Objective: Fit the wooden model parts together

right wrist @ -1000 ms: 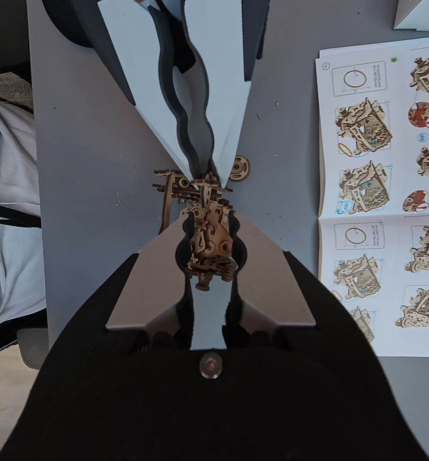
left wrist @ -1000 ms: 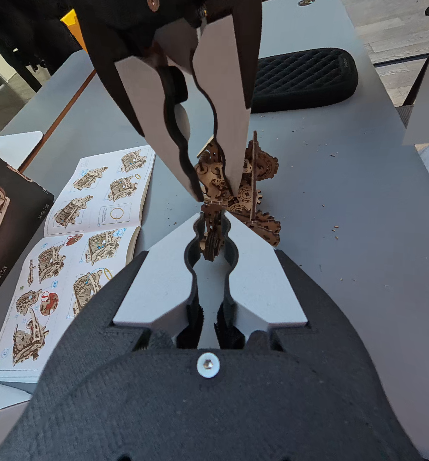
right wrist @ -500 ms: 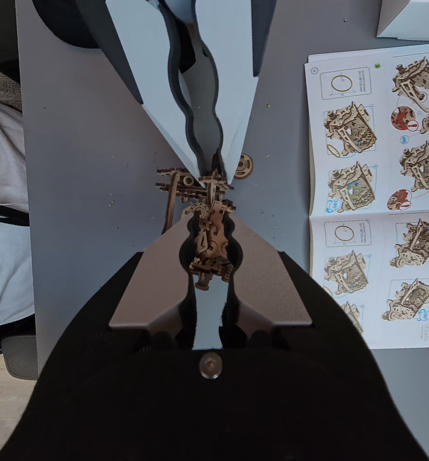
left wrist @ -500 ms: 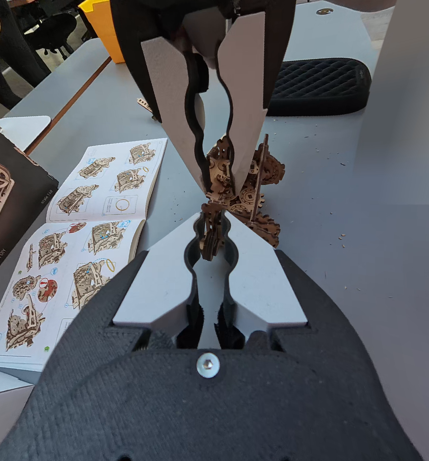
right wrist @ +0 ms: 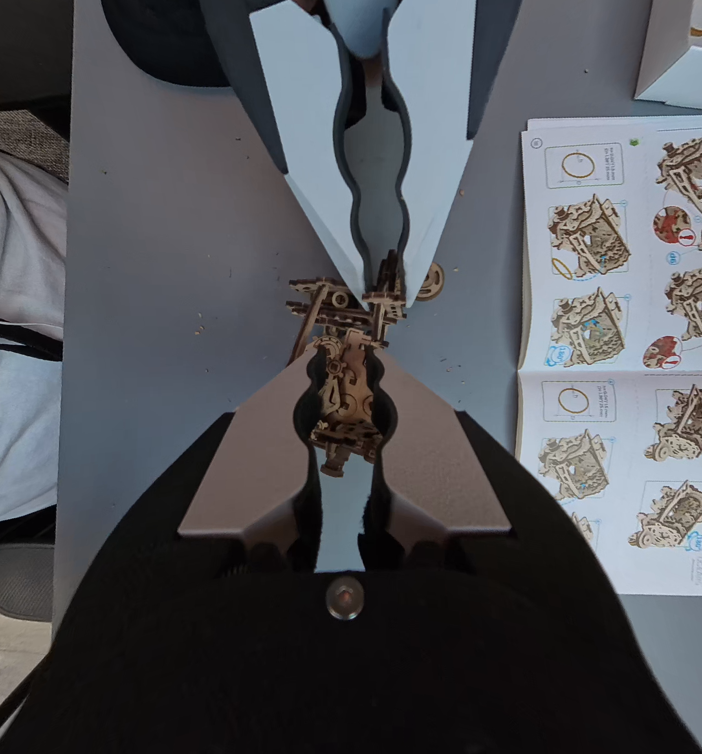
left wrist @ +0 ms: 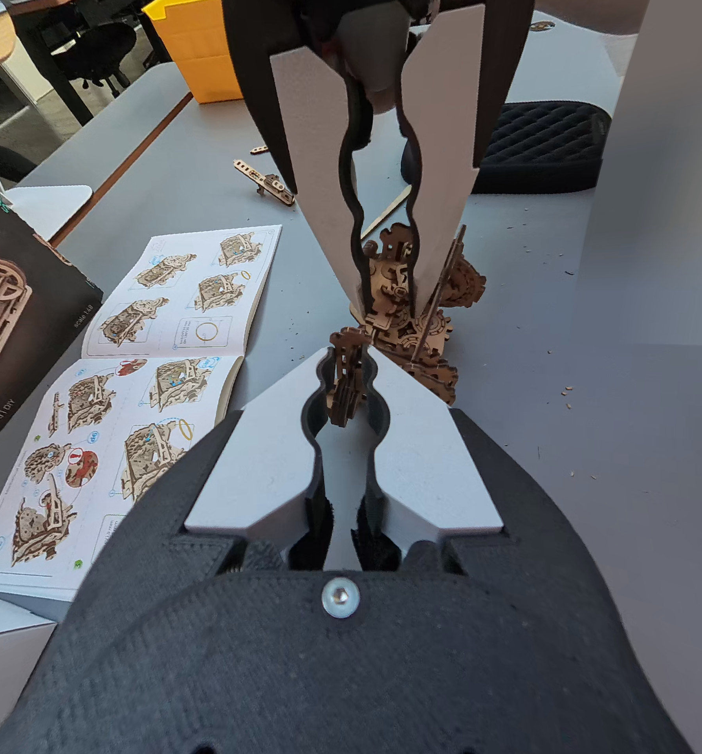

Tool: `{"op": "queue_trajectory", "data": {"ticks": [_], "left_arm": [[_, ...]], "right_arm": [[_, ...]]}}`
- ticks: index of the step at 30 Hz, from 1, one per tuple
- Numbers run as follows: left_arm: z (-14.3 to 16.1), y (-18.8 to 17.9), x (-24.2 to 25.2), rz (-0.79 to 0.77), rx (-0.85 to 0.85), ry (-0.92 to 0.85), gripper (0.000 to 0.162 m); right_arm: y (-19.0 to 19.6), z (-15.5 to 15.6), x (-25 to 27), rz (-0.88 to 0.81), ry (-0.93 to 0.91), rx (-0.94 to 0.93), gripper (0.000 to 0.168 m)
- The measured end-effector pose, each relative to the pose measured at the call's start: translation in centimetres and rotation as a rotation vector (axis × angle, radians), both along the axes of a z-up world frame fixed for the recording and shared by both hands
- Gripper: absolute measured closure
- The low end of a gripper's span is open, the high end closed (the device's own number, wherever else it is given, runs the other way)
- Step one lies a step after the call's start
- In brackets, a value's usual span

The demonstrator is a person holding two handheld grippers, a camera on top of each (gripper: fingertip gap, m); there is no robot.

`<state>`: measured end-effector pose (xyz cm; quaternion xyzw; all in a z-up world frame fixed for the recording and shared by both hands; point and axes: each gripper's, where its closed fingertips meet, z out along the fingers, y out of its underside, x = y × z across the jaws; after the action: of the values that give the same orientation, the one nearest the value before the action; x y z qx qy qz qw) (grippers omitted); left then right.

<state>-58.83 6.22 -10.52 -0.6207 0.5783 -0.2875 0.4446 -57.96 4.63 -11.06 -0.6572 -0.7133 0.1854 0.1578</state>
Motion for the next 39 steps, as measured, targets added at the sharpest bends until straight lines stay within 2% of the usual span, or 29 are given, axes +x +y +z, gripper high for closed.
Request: {"op": "queue_trajectory", "data": {"ticks": [12,16,20,22,24,29,33,36,39], "left_arm": [[0.0,0.1,0.0,0.007,0.004,-0.001,0.152],[0.0,0.1,0.0,0.009,-0.003,-0.004,0.152],[0.0,0.0,0.0,0.006,-0.001,-0.003,0.152],[0.0,0.1,0.0,0.007,0.000,-0.002,0.152],[0.0,0.1,0.0,0.008,0.000,-0.001,0.152],[0.0,0.1,0.0,0.010,0.010,0.004,0.152],[0.0,0.1,0.0,0.012,0.001,-0.001,0.152],[0.0,0.1,0.1,0.012,0.000,-0.001,0.152],[0.0,0.0,0.1,0.007,0.006,0.001,0.152]], "right_arm": [[0.3,0.0,-0.1,0.017,-0.031,0.030,0.147],[1.3,0.6,0.0,-0.007,-0.032,0.140,0.134],[1.1,1.8,0.6,0.006,0.015,0.234,0.134],[1.3,2.5,1.2,-0.032,0.042,0.242,0.134],[2.1,3.2,2.1,-0.142,0.088,0.216,0.134],[2.2,3.9,3.6,-0.355,0.331,-0.036,0.130],[0.9,3.2,3.2,-0.326,0.373,-0.001,0.124],[0.8,2.6,3.0,-0.309,0.301,0.137,0.119],[0.4,2.2,2.8,-0.304,0.245,0.128,0.117]]}}
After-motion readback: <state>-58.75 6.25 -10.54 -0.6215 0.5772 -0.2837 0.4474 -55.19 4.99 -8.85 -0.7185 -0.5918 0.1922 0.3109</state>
